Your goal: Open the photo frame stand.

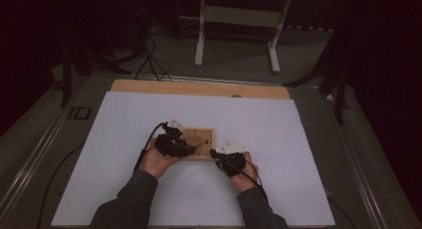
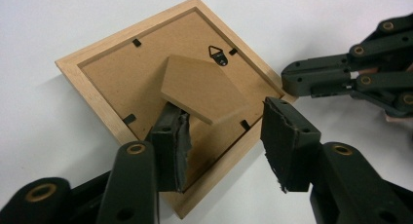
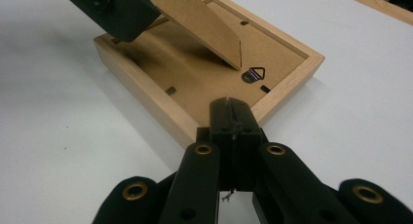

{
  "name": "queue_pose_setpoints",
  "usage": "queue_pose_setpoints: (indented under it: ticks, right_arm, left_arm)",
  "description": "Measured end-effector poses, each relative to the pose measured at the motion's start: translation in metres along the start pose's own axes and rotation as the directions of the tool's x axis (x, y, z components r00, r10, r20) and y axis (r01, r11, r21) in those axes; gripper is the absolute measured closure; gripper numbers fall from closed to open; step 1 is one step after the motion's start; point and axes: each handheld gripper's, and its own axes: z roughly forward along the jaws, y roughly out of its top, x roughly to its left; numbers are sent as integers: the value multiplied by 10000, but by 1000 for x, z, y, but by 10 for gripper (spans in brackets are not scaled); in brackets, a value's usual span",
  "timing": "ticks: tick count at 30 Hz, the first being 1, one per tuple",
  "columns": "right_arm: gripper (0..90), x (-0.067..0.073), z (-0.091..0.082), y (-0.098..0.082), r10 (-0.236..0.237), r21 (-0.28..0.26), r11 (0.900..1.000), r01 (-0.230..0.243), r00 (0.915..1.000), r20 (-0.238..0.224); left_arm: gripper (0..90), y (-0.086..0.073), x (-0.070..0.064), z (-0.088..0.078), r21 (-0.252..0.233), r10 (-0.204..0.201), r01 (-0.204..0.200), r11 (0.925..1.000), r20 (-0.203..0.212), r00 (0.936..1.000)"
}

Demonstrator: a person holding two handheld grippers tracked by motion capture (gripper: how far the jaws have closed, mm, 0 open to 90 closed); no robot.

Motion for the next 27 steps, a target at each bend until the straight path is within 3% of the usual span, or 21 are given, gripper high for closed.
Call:
queue_pose_setpoints:
  ticks: [5,8,15,20,27]
  right_arm:
    - [898,0,0,0,-44,18,10000,43,10000,22]
    - [898,1,0,0,-56,24,10000,56,10000,50]
    - [898,1,0,0,-60,29,10000,60,10000,50]
    - [898,1,0,0,-72,30,10000,72,10000,53]
    - [898,1,0,0,-59,25,10000,59,10000,43]
  left_arm:
    - [515,2,4,1,97,-293,290,9995,279,9992]
    - [506,5,10,4,226,-658,643,9977,750,9950]
    - [503,10,13,7,427,-790,755,9962,882,9930]
    - [494,11,20,10,459,-1284,1235,9913,1270,9835]
    - [485,13,23,12,506,-1513,1453,9881,1458,9777]
